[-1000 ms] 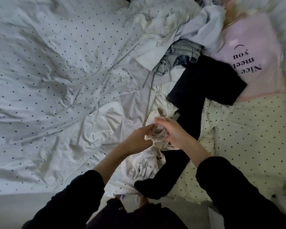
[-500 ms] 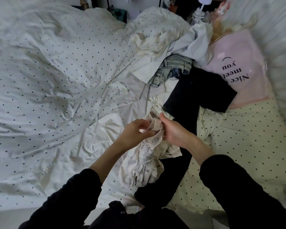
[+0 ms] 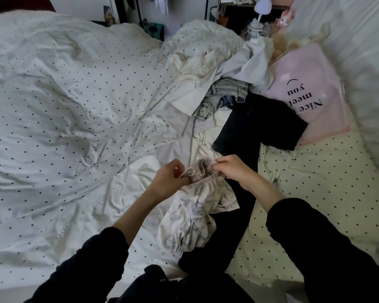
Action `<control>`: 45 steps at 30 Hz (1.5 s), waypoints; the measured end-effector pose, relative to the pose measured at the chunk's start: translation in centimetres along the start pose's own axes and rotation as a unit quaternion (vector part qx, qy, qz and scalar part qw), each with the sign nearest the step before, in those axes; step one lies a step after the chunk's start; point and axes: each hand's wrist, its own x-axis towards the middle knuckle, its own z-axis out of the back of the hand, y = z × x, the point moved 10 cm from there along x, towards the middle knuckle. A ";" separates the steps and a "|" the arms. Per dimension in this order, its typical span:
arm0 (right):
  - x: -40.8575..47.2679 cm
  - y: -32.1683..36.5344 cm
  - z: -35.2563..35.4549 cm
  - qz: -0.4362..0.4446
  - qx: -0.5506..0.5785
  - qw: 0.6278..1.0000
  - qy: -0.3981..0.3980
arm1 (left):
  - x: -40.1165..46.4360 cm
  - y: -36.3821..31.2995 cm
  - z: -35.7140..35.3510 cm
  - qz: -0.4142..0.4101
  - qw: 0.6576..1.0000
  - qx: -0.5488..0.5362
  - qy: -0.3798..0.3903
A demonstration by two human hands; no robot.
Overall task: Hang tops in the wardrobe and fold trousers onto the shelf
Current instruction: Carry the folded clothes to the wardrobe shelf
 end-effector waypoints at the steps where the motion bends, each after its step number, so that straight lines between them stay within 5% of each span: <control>1: 0.0 0.1 0.3 -0.004 -0.006 1.000 0.000 | 0.1 0.2 0.5 0.009 1.000 -0.027 -0.004; 7: -0.1 1.2 1.8 0.004 -0.057 0.998 -0.005 | 0.1 -0.9 2.9 0.018 0.994 -0.112 0.000; 16: 0.0 6.5 4.5 0.064 -0.113 0.991 -0.036 | -0.6 -4.7 5.1 -0.063 0.995 -0.007 0.072; 21: 0.6 7.6 4.2 0.084 -0.102 0.990 -0.040 | -1.9 -4.2 2.9 -0.021 0.975 0.116 0.188; 25: 0.0 9.1 2.1 0.127 -0.132 0.983 0.005 | -0.4 -5.4 5.4 -0.061 0.965 0.254 0.016; 30: -0.9 11.1 1.5 0.167 -0.154 0.974 0.013 | 0.4 -9.6 4.0 -0.138 0.955 0.259 -0.051; 36: 0.3 8.1 4.4 0.079 -0.225 0.970 -0.041 | 1.1 -14.2 7.9 -0.181 0.953 0.214 -0.115; 40: 0.0 7.4 9.0 0.035 -0.204 0.971 -0.117 | 0.8 -17.6 14.5 -0.184 0.943 0.154 -0.230; 45: -3.7 15.8 16.2 0.165 -0.146 0.957 -0.188 | 0.1 -23.3 21.8 -0.213 0.914 0.156 -0.307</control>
